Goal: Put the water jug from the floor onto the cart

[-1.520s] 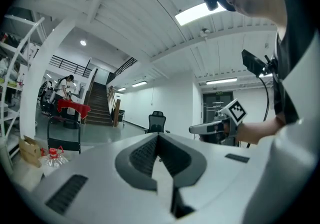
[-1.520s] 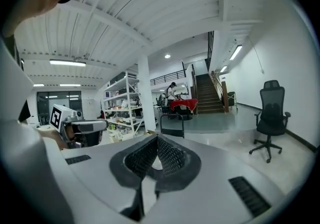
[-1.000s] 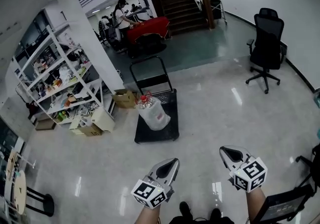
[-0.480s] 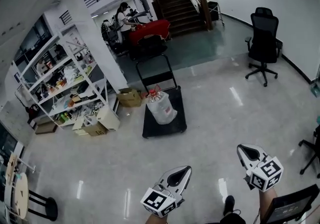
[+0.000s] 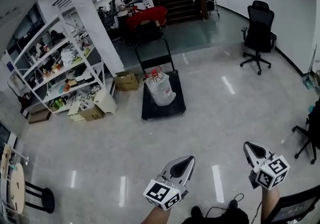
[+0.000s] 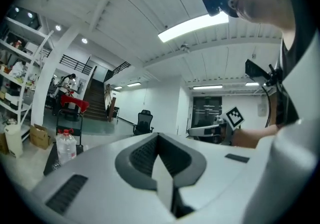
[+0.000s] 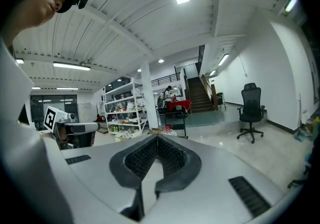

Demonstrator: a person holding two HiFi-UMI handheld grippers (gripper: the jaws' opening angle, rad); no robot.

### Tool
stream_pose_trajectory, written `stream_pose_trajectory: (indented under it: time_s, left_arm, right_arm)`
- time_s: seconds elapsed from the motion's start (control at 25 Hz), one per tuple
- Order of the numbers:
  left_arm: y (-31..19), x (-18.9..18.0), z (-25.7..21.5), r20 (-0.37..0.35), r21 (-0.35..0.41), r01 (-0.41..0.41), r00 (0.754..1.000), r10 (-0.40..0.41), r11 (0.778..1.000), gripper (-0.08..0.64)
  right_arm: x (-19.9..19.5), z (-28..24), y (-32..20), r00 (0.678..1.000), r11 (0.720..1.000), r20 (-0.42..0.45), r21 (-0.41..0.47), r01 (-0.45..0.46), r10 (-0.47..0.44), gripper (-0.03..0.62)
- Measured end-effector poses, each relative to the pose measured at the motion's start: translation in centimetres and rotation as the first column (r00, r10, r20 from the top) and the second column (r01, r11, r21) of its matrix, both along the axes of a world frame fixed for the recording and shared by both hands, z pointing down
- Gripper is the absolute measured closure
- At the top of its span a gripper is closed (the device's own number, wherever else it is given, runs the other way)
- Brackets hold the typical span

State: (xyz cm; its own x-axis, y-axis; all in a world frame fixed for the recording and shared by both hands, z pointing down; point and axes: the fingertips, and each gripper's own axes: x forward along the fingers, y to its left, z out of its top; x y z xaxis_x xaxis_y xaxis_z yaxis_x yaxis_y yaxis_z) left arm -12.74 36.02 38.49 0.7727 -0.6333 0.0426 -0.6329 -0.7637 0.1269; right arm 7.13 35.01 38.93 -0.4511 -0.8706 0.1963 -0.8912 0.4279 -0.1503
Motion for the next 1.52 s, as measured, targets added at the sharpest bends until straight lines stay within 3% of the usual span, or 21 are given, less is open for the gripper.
stream_pose_trajectory:
  time_s: [0.16,0.36,0.56,0.84,1.0,1.2,1.36,1.52]
  left_arm:
    - [3.3,0.4,-1.4,0.019,0.033,-0.004,1.000,0.003,0.999,0.569]
    - [6.8,2.7,-1.1,0.020,-0.013,0.062,0.998,-0.062,0.998,0.569]
    - [12.8,9.5,-1.4,0.050,0.002,0.065,0.997,-0.065,0.998,0.568]
    - [19.6,15.8,-0.2,0.072,-0.043,0.135,0.989,-0.132,0.990,0.569]
    - [21.6,16.1,-0.9,0.082,-0.027,0.141,0.987,-0.139,0.990,0.568]
    - [22.8,15.7,-2.3,0.070,0.019,0.120,0.990,-0.121,0.993,0.569]
    - [24.6,13.2,-3.2,0.047,0.048,0.102,0.993,-0.105,0.994,0.569]
    - [25.4,10.8,-3.3,0.009,0.029,0.103,0.995,-0.103,0.994,0.569]
  right_arm:
    - [-0.5,-1.2,2.6,0.999,0.999,0.013,0.032,0.030,-0.030,0.589]
    - [0.3,-1.6,6.8,0.994,0.993,0.026,0.046,0.107,-0.108,0.589]
    - [6.2,-1.1,13.1,0.989,0.987,-0.003,0.057,0.149,-0.149,0.589]
    - [14.1,0.5,18.9,0.988,0.987,0.044,0.060,0.148,-0.151,0.589]
    - [14.3,-0.5,20.6,0.985,0.983,0.043,0.081,0.165,-0.169,0.589]
    - [14.2,-2.8,21.7,0.992,0.985,0.021,0.121,0.125,-0.128,0.591]
    - [12.2,-4.0,23.1,0.992,0.986,0.046,0.126,0.109,-0.116,0.590]
    - [9.8,-4.9,24.6,0.992,0.985,-0.013,0.117,0.130,-0.129,0.591]
